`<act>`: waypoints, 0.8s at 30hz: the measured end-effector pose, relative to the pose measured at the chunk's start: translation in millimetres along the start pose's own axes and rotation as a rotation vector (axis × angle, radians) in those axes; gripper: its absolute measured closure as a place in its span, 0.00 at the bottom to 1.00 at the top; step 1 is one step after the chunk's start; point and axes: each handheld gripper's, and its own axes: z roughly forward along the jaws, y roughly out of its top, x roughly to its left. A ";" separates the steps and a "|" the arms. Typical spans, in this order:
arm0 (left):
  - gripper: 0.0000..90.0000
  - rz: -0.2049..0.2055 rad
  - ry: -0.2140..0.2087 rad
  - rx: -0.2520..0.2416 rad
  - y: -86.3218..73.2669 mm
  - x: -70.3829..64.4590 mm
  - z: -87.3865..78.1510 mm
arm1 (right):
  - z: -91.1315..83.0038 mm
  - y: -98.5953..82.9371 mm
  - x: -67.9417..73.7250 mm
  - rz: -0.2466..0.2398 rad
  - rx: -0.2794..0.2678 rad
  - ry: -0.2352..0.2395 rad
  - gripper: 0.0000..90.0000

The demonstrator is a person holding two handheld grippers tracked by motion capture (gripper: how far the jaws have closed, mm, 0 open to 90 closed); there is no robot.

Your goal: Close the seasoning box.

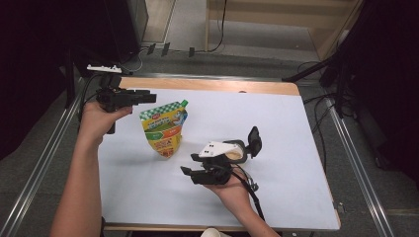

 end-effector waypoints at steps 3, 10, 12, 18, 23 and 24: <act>0.53 -0.009 0.001 0.003 -1.4 3.0 1.3 | -4.5 2.5 -2.4 0.000 -0.001 -0.008 0.52; 0.50 -0.023 0.001 0.003 -4.5 9.6 2.3 | -19.9 9.9 -10.2 -0.003 0.001 -0.027 0.52; 0.50 -0.027 0.010 0.013 -5.7 11.2 3.4 | -24.2 11.4 -12.8 0.003 0.002 -0.030 0.52; 0.50 -0.032 0.007 0.031 -9.0 15.3 6.4 | -40.1 16.4 -22.5 0.014 -0.020 -0.047 0.52; 0.49 -0.019 0.016 0.036 -10.2 14.7 9.4 | -50.2 19.9 -27.2 0.019 -0.029 -0.062 0.52; 0.49 -0.019 0.021 0.038 -10.5 14.8 10.3 | -52.4 20.6 -28.3 0.016 -0.031 -0.067 0.52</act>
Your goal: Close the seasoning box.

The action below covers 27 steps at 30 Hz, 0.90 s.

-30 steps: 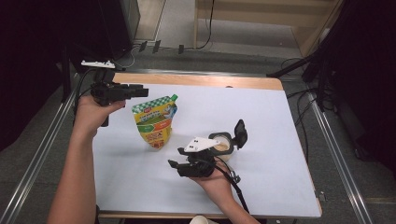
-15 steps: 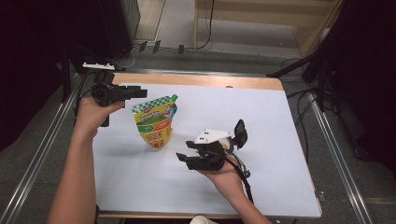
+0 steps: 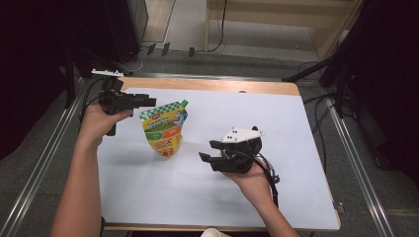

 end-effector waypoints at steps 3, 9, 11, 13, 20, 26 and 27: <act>0.48 -0.037 0.018 0.008 -0.2 0.6 3.4 | -5.5 1.5 -3.4 0.005 -0.001 -0.007 0.52; 0.46 -0.037 0.022 0.007 -1.9 3.4 4.9 | -18.0 4.9 -11.1 0.011 -0.006 -0.020 0.53; 0.46 -0.040 0.020 0.010 -2.6 4.3 5.1 | -21.7 5.9 -13.5 0.012 -0.010 -0.026 0.53; 0.46 -0.038 0.021 0.012 -2.9 4.5 5.2 | -23.6 6.3 -14.7 0.015 -0.010 -0.027 0.54; 0.45 -0.020 0.027 0.015 -3.8 4.8 5.7 | -34.1 7.3 -24.7 0.028 -0.006 -0.036 0.56; 0.44 -0.015 0.020 0.027 -4.4 3.7 7.8 | -44.0 7.7 -34.3 0.048 -0.004 -0.048 0.57; 0.44 -0.014 0.017 0.027 -4.6 3.4 8.2 | -45.4 7.7 -36.0 0.051 0.000 -0.048 0.58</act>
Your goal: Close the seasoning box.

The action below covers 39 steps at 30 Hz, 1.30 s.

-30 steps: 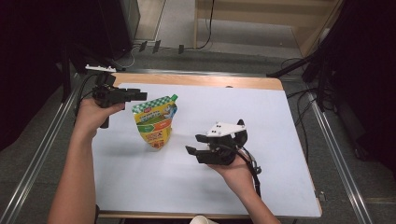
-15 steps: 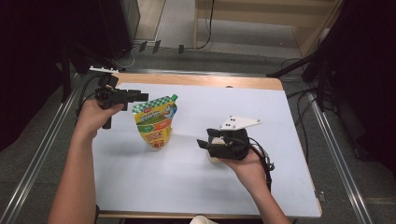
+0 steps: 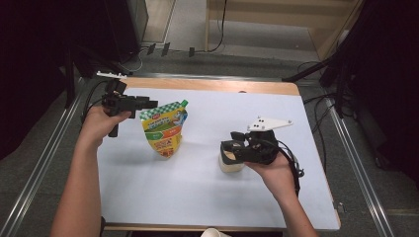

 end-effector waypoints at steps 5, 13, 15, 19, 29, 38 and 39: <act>0.44 0.001 0.002 0.008 -0.5 0.7 0.8 | -7.6 0.7 -6.2 -0.001 0.003 -0.028 0.61; 0.44 0.009 -0.007 0.003 -0.6 -1.8 -0.6 | -18.8 -1.0 -19.8 0.028 0.003 -0.049 0.74; 0.44 0.009 -0.005 0.007 -0.9 -1.1 -0.7 | -22.0 -1.2 -22.0 0.036 0.001 -0.051 0.78; 0.44 0.013 -0.002 0.016 -1.4 -0.9 0.7 | -31.0 -1.4 -29.6 0.046 -0.001 -0.077 0.86; 0.44 0.005 -0.023 0.015 -2.0 0.1 -0.1 | -42.1 -3.9 -40.2 0.070 0.007 -0.120 1.00; 0.44 0.012 -0.024 0.023 -2.3 -0.8 0.7 | -52.6 -10.8 -58.2 0.114 -0.016 -0.174 1.00; 0.44 0.013 -0.024 0.022 -2.3 -0.7 0.6 | -52.6 -10.8 -58.2 0.114 -0.016 -0.174 1.00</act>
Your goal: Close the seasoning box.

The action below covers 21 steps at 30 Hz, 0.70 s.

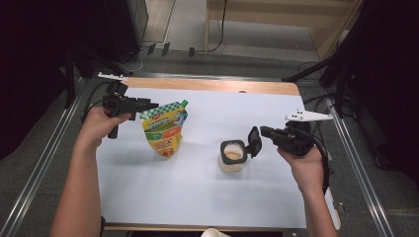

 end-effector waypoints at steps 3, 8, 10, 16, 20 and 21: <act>0.44 0.000 0.000 0.000 -0.1 0.2 0.1 | 3.4 -3.2 -3.5 0.013 0.016 -0.003 1.00; 0.43 0.000 0.000 0.009 -1.1 1.1 1.6 | 12.1 -6.5 -2.2 0.017 0.037 0.009 1.00; 0.43 -0.004 0.002 0.011 -1.5 1.8 2.0 | 14.2 -7.3 -1.9 0.019 0.033 0.016 1.00; 0.43 -0.003 0.001 0.011 -1.6 2.1 2.0 | 16.6 -7.7 0.4 0.029 0.026 0.030 1.00; 0.43 -0.003 0.002 0.010 -1.6 2.0 1.9 | 23.5 -9.0 6.3 0.011 0.042 0.044 1.00; 0.43 -0.003 0.000 0.010 -1.6 2.2 1.9 | 27.6 -9.4 10.6 0.005 0.047 0.057 1.00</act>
